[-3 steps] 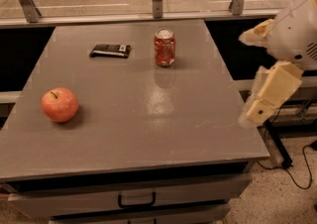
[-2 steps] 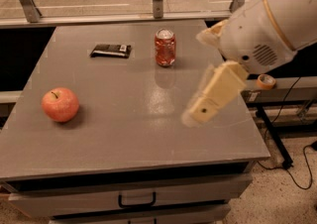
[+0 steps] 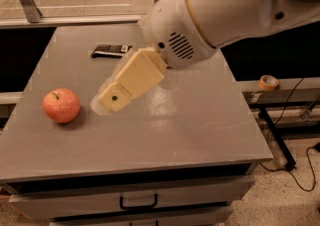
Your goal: Pick apple
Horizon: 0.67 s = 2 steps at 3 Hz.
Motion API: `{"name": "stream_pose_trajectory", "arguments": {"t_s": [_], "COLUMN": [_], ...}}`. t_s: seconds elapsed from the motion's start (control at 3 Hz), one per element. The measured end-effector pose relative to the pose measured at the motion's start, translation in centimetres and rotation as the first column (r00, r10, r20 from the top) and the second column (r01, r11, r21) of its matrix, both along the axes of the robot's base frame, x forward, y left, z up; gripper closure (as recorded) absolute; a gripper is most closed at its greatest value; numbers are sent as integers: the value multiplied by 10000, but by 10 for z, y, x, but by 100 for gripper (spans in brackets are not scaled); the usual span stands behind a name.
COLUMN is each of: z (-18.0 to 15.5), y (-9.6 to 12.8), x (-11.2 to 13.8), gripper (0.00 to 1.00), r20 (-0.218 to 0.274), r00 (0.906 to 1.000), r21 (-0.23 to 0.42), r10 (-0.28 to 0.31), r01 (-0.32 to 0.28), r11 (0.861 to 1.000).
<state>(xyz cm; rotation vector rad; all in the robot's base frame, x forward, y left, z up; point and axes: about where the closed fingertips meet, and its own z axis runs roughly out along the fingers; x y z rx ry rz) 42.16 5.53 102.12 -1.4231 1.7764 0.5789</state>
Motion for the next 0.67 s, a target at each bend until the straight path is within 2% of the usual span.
{"name": "stream_pose_trajectory", "arguments": {"t_s": [0.33,0.67], "z": [-4,-45], "y": [3,21], "x": [-3,17], "gripper": [0,0], "r20": [383,405], "r00": [9992,9992], "r21": [108,1112], "r10": [-82,-26], "r01": [78,-19], "r11": [9999,9938]}}
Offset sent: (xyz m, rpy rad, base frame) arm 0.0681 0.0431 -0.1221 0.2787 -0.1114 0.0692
